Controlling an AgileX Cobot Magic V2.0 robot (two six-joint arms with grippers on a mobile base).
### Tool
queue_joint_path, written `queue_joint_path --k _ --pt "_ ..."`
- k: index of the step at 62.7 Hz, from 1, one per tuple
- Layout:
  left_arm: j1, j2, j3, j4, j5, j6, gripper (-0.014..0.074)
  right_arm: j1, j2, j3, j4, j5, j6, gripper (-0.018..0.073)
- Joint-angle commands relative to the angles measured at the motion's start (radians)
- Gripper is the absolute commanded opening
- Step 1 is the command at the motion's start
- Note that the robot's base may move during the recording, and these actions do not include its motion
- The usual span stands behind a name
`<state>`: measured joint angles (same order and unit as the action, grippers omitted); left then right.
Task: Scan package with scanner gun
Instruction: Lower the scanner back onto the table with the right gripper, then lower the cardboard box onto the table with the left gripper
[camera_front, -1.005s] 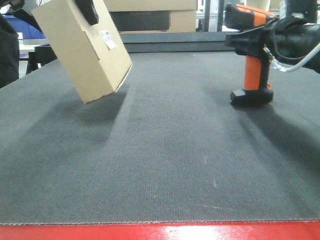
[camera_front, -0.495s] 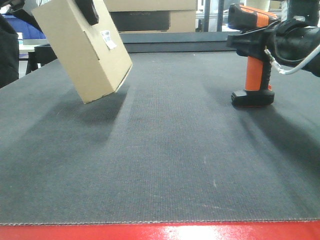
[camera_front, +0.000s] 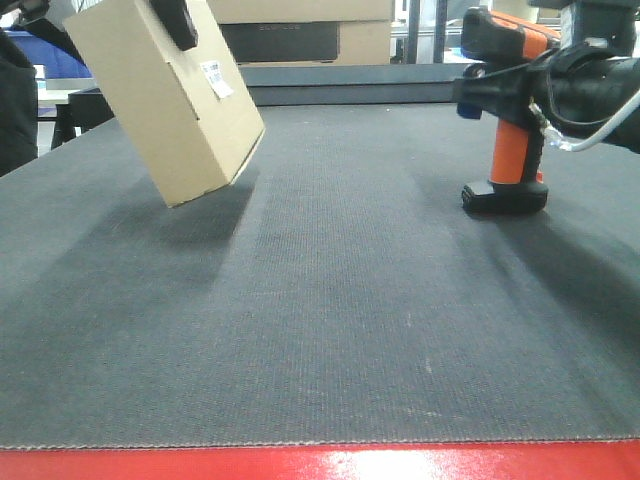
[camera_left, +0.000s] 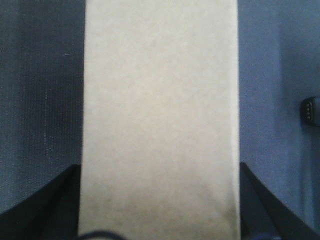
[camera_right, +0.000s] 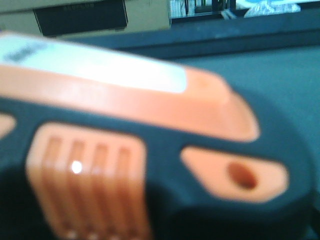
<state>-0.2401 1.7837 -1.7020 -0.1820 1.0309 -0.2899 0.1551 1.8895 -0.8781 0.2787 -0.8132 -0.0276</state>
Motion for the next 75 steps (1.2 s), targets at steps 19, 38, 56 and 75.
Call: queue_joint_path --k 19,38,56,75 --pt "-0.005 -0.001 -0.005 0.007 -0.017 0.002 -0.0111 -0.004 -0.099 0.099 0.004 -0.033 0.001 0.0561" --pt "-0.003 -0.003 -0.005 0.253 -0.003 -0.034 -0.0111 -0.004 -0.221 0.277 0.004 -0.1 0.001 0.0561" --pt "-0.003 0.02 -0.005 0.444 0.043 -0.138 -0.0111 -0.004 -0.387 0.435 0.004 -0.1 0.001 0.0561" --pt "-0.003 0.075 -0.005 0.434 0.035 -0.138 -0.0111 -0.004 -0.448 0.486 0.004 -0.069 0.001 0.0561"
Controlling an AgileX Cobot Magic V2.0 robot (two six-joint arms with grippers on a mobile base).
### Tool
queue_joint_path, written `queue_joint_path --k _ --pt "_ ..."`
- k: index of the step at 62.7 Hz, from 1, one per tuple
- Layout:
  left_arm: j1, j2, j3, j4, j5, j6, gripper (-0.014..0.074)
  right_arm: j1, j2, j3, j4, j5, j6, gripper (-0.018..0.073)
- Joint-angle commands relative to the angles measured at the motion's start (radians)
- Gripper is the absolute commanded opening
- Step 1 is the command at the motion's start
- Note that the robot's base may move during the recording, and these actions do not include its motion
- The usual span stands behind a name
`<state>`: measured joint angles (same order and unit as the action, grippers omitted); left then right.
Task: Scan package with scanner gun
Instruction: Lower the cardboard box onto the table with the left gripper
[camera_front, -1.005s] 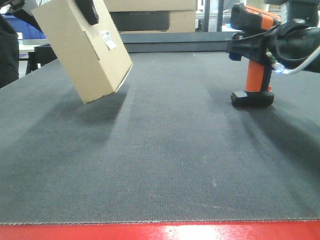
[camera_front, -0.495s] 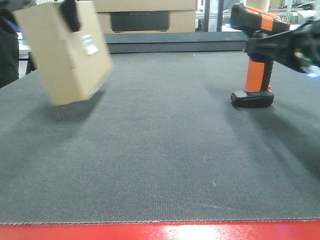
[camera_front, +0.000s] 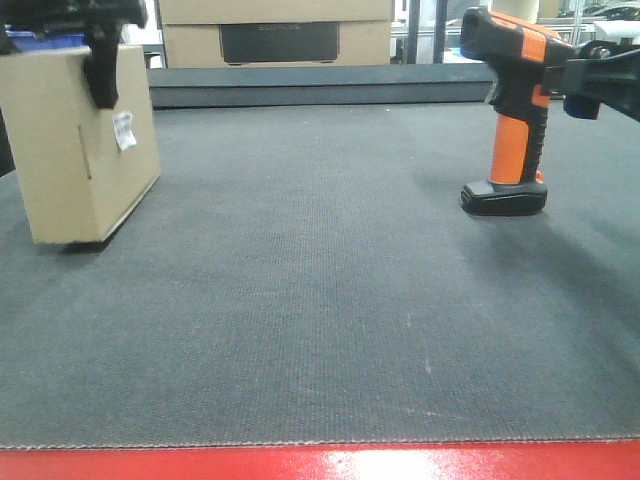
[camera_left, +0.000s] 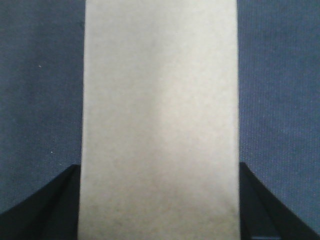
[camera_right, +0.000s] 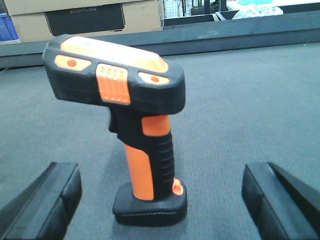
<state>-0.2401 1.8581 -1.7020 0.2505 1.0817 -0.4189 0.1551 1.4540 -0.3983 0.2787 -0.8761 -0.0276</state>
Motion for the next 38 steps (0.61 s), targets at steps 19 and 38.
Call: queue_joint_path --k 19,38 --pt "-0.003 0.011 -0.005 -0.045 -0.013 -0.009 0.0048 -0.004 -0.012 0.006 0.004 -0.006 0.001 0.0561" --pt "-0.003 0.011 -0.005 -0.045 -0.013 -0.009 0.0605 -0.004 -0.012 0.006 0.004 -0.006 0.001 0.0561"
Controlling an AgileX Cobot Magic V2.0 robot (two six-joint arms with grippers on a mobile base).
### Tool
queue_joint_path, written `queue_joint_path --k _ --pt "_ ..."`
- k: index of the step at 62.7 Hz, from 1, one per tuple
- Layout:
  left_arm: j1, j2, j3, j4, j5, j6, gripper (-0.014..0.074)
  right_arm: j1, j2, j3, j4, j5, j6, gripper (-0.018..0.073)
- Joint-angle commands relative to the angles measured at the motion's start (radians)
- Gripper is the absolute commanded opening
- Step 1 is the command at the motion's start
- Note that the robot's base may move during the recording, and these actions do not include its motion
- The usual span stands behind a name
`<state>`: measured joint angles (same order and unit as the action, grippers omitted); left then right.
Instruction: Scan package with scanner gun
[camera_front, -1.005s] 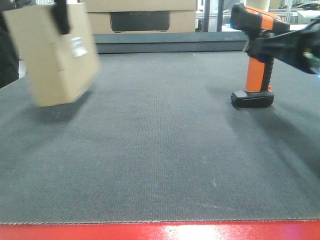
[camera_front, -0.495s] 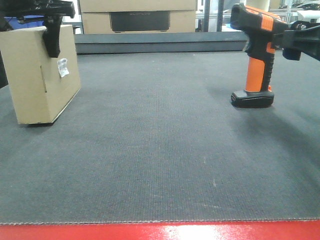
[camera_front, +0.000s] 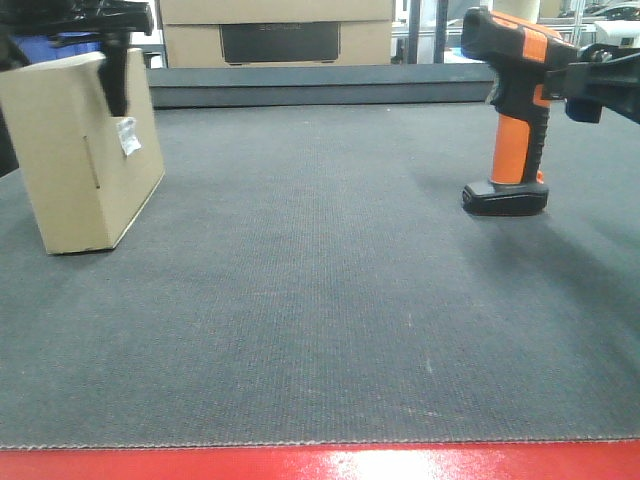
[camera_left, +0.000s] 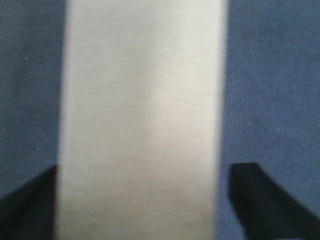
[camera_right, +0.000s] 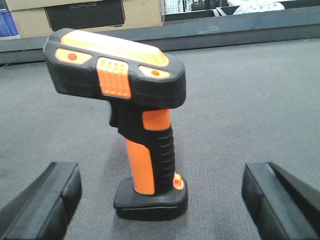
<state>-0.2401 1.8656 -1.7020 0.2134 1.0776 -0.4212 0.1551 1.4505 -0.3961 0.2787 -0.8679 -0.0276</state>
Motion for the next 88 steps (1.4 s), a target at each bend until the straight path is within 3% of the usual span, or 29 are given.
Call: queue_joint_path --k 1,10,22,34,44,53,59,67,72,81,88 --pt "-0.003 0.003 -0.008 -0.008 -0.009 -0.007 0.0613 -0.004 -0.009 0.004 0.004 -0.014 0.001 0.0561" --pt "-0.009 -0.025 -0.007 0.003 -0.004 -0.007 0.0598 -0.004 -0.009 0.004 0.004 -0.013 0.001 0.0561" --pt "-0.042 -0.136 -0.007 0.093 0.024 -0.008 0.0542 -0.004 -0.009 0.004 0.004 -0.013 0.001 0.0561" --pt "-0.044 -0.282 -0.003 0.081 0.054 -0.008 0.0325 -0.004 -0.074 0.004 0.004 0.063 0.001 0.0561" --pt "-0.044 -0.395 0.065 0.085 0.041 -0.008 0.0212 -0.004 -0.174 0.004 0.004 0.198 0.001 0.0559" --pt "-0.031 -0.523 0.234 0.088 -0.107 -0.008 0.0043 -0.004 -0.277 0.004 0.004 0.28 0.001 0.0559" --pt "0.014 -0.602 0.339 0.085 -0.201 -0.044 -0.01 -0.004 -0.359 0.004 0.004 0.361 0.001 0.0547" --pt "0.117 -0.694 0.486 0.054 -0.32 -0.06 -0.0111 -0.004 -0.452 0.004 0.004 0.488 0.001 0.0424" --pt "0.183 -0.743 0.583 -0.003 -0.392 -0.046 -0.0111 -0.004 -0.51 0.004 0.004 0.561 0.001 0.0274" --pt "0.227 -0.831 0.759 -0.112 -0.541 0.106 -0.0111 -0.004 -0.596 0.004 0.004 0.662 -0.004 -0.005" --pt "0.227 -0.918 0.907 -0.182 -0.677 0.203 -0.0111 -0.004 -0.648 0.004 0.004 0.724 -0.009 -0.0131"
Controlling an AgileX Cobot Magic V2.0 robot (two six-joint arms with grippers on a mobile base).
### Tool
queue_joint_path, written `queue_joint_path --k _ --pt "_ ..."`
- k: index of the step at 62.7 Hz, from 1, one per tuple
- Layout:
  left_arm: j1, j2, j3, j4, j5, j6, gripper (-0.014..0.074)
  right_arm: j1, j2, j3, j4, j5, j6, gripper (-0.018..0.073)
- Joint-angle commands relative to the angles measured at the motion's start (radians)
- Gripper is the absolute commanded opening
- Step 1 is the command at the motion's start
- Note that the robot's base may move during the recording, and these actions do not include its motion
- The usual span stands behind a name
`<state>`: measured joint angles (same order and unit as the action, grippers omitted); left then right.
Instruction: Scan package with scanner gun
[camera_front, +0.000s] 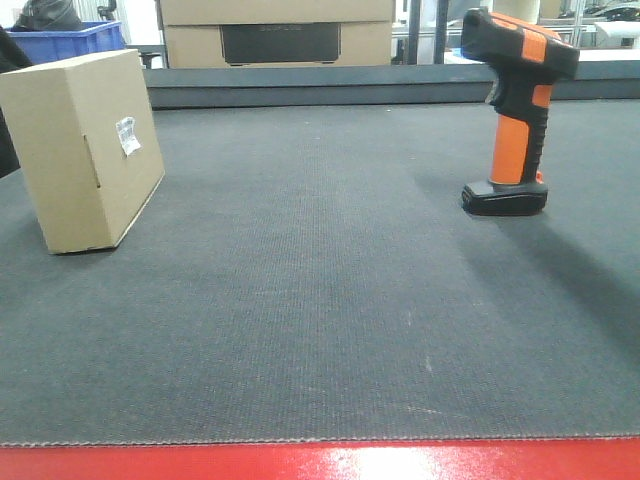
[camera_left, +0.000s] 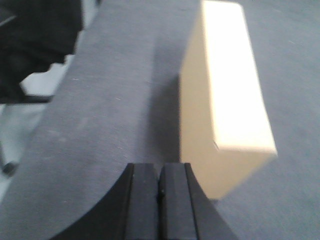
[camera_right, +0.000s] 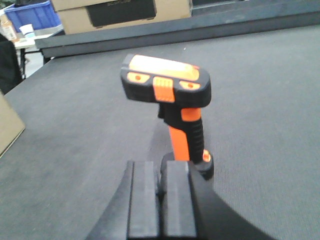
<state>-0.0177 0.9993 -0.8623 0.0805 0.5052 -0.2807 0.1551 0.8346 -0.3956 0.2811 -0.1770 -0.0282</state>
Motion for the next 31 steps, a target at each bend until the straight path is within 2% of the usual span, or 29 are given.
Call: queue_joint_path --k 1,9,19,27,31 --pt "0.005 -0.068 0.092 -0.053 -0.131 0.07 -0.0111 -0.004 -0.039 0.003 0.001 0.04 -0.011 -0.0132" --pt "0.005 -0.183 0.235 -0.053 -0.31 0.071 -0.0111 -0.037 -0.064 0.003 0.001 0.076 -0.042 -0.0132" --pt "0.005 -0.359 0.42 -0.039 -0.527 0.071 -0.0111 -0.141 -0.117 0.003 -0.006 0.162 -0.042 -0.0132" --pt "0.005 -0.501 0.501 -0.036 -0.505 0.071 -0.0111 -0.17 -0.193 0.003 -0.114 0.229 -0.042 -0.0137" --pt "0.005 -0.56 0.524 -0.036 -0.472 0.071 -0.0111 -0.17 -0.239 0.003 -0.13 0.26 -0.042 -0.0162"
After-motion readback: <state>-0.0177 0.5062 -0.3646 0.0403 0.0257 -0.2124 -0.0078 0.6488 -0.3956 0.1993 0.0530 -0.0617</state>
